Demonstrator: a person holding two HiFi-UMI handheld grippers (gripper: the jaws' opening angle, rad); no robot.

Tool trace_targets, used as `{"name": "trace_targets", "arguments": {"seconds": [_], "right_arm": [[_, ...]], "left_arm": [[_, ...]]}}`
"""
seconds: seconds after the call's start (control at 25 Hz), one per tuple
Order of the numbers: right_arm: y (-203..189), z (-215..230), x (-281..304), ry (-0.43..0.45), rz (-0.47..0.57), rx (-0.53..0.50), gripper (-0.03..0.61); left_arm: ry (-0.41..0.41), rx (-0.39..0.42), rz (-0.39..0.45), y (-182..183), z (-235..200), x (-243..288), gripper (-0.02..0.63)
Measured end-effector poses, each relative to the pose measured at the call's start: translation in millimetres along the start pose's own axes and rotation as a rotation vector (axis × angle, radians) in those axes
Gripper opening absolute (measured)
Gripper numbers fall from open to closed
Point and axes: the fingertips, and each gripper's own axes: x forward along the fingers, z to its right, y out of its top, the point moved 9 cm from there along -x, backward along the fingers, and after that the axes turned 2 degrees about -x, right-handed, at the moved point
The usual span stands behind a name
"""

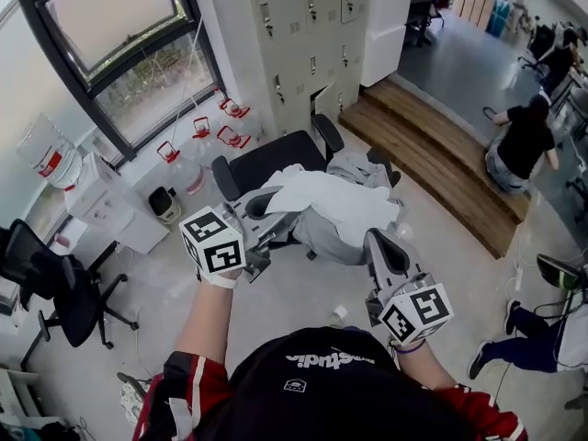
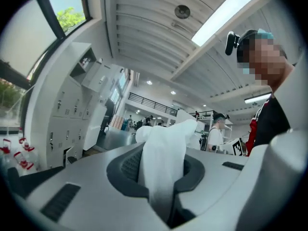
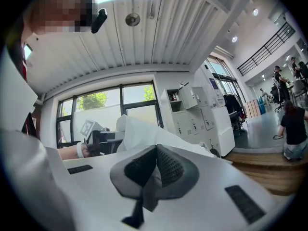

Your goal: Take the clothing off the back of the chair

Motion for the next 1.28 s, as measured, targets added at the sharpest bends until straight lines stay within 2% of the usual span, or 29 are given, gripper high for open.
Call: {"name": "trace_targets", "arguments": {"seconds": [0.12,0.28,0.56,0.72,1.0,1.28], "right_arm": [[-1.8,-16.5,8.5,0.019,-0.005,0.006,0.002],[-6.7,-37.8,21.3,0.069,-0.011,-0.007,0.002],[-14.0,-79.9,49.2,0.188,-0.045,-0.012,0.002],[-19.6,-103.4,65.8,0.264,-0.061,-0.016,0.002],[-28.4,-143.3,80.4,0.365,-0.084,-0.014,0.002],[-34.5,-189.1,93.3,0.458,-0.096,-0.021,0.002]], "left_arm": [[0.050,-0.039,0.098,1.6,2.0,-31.0,0.078],[0.152,0.022,0.152,-0.5,12.0,-69.0,0.078],[0.324,0.031,0.288,-7.2,27.1,-139.6,0.077],[0.422,0.082,0.320,-5.4,39.6,-177.3,0.077],[0.648,0.182,0.356,-16.3,68.5,-238.1,0.077],[0.814,0.213,0.399,-25.1,89.4,-301.4,0.077]]}}
